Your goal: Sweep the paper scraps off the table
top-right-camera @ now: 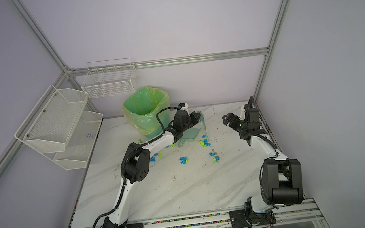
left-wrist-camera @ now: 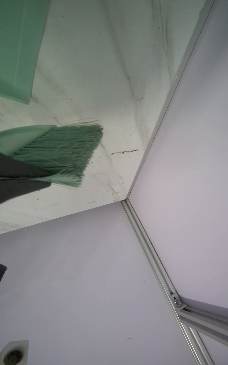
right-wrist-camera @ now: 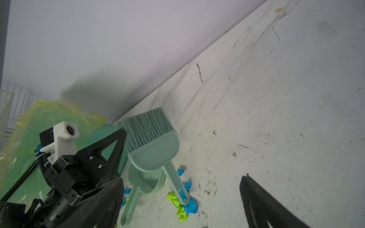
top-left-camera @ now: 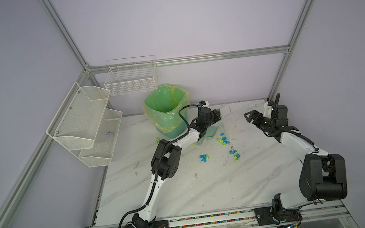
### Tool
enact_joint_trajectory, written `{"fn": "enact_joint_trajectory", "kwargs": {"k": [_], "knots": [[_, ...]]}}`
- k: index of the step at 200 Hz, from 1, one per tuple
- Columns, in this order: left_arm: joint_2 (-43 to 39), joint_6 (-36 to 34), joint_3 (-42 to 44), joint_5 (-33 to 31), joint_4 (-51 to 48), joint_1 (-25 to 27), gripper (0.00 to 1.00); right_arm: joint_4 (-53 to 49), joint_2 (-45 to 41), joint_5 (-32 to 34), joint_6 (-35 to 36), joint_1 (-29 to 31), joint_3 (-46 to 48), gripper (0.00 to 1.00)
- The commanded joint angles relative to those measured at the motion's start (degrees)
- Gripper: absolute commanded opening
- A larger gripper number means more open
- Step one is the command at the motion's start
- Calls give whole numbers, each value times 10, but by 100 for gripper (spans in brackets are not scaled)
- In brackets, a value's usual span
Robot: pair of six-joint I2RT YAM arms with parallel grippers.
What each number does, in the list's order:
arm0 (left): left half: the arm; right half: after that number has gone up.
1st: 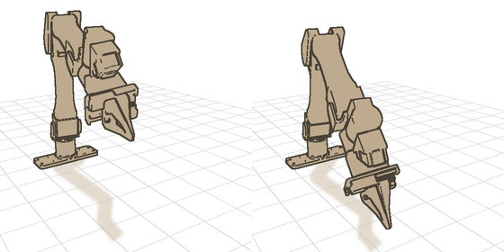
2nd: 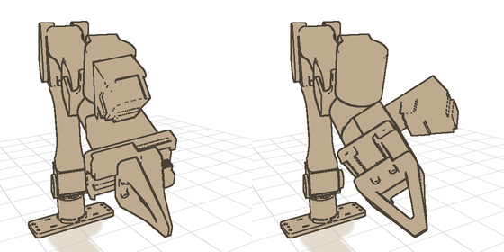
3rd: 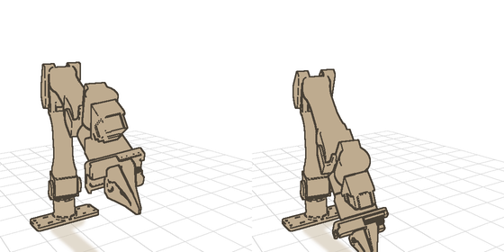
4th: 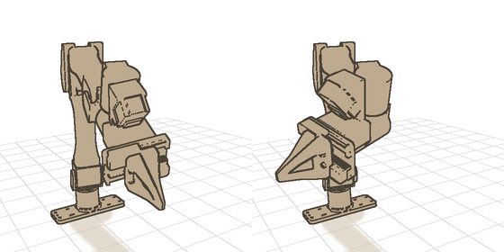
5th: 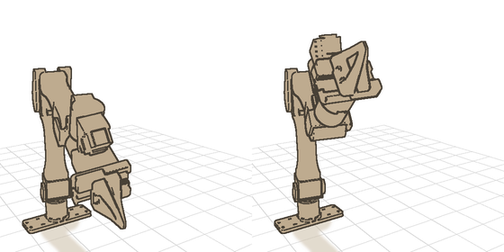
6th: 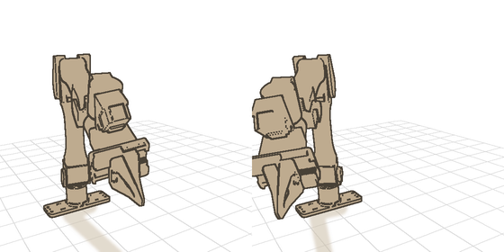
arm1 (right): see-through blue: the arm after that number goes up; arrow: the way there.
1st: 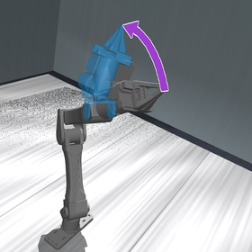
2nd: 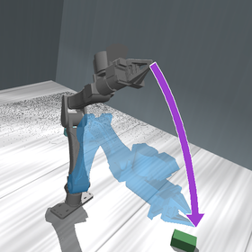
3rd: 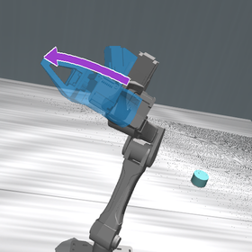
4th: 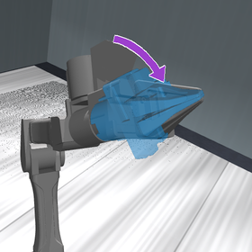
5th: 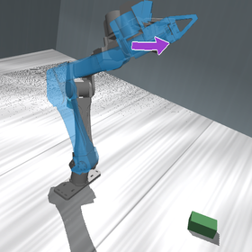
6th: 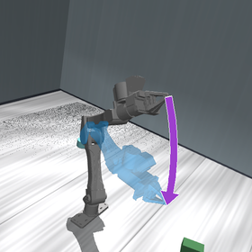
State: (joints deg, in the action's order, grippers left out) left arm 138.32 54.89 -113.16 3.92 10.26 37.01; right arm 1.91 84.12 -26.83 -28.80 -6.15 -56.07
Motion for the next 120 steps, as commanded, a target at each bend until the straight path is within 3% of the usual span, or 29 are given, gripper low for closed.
{"fn": "enact_joint_trajectory", "kwargs": {"k": [1,64,120], "knots": [[-44,-10,-10,4,25,-5,0,20,-10,-42,-26,-4,15,95],[-64,-21,-15,-13,30,-5,0,149,-6,-134,-144,-4,89,94],[-57,-21,-51,-22,42,-7,0,268,7,-161,-243,-4,143,92]]}}
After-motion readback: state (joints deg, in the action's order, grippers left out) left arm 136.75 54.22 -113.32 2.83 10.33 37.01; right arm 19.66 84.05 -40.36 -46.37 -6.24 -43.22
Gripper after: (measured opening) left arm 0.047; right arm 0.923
